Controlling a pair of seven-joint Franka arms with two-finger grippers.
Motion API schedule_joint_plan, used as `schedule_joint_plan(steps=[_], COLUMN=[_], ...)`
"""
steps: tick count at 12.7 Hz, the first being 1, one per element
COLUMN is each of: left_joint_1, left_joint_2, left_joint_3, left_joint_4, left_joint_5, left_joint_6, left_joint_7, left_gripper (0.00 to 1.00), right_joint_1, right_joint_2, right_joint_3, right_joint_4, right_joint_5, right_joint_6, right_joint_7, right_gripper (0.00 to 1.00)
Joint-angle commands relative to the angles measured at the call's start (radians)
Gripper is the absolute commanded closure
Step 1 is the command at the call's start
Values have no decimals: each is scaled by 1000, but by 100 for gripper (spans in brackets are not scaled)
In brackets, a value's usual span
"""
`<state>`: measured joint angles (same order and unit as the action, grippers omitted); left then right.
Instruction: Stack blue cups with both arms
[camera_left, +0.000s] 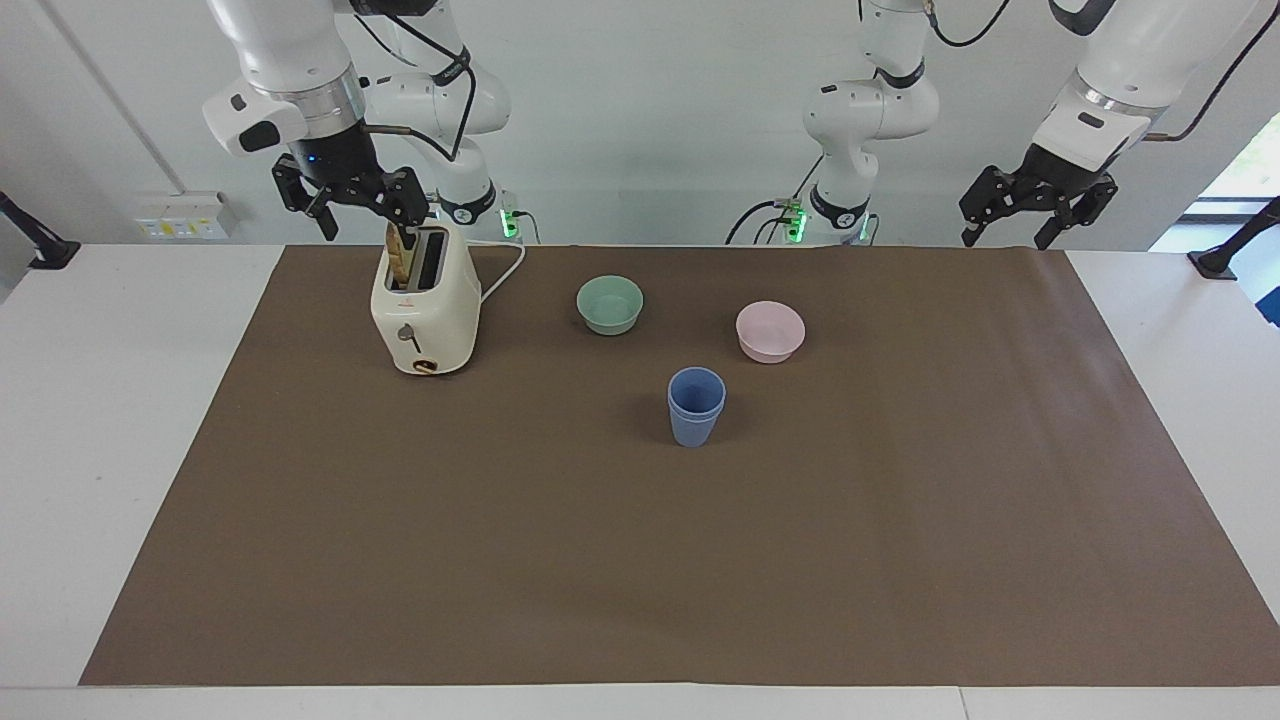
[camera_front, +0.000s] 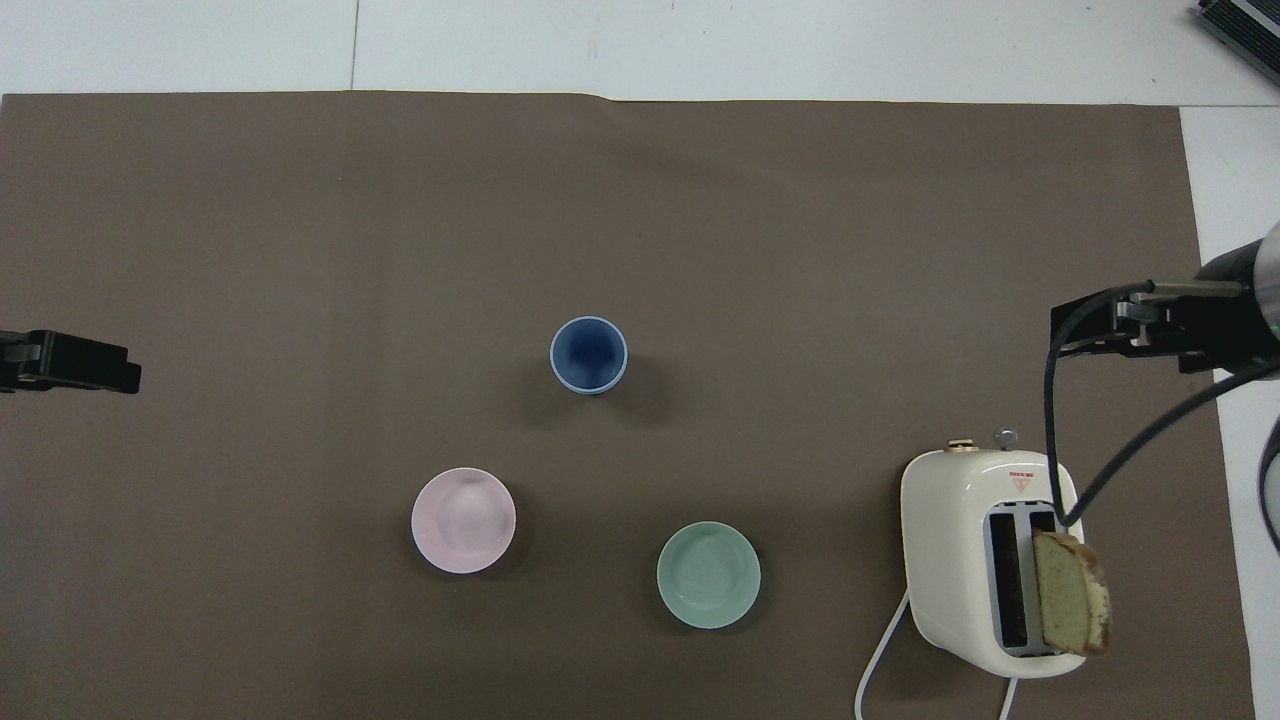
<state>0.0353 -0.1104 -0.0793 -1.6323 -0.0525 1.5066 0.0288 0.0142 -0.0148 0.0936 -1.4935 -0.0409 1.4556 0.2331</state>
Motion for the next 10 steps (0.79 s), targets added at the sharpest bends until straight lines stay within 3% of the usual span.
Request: schedule_joint_plan(steps=[1, 10], left_joint_1=[8, 8], left_joint_2=[-3, -3], left_joint_3=[-2, -2], left_joint_4=[6, 6], left_joint_5=[-9, -9], left_joint_6=[-5, -5], left_joint_7=[-9, -9], left_gripper=[0, 0], right_joint_1=[-31, -43], right_joint_2=[-11, -10], right_joint_3=[6, 6], right_joint_4=[-16, -16], right_joint_5=[51, 64], right_joint_6=[8, 32], right_joint_7=[-50, -87], right_gripper=[0, 0])
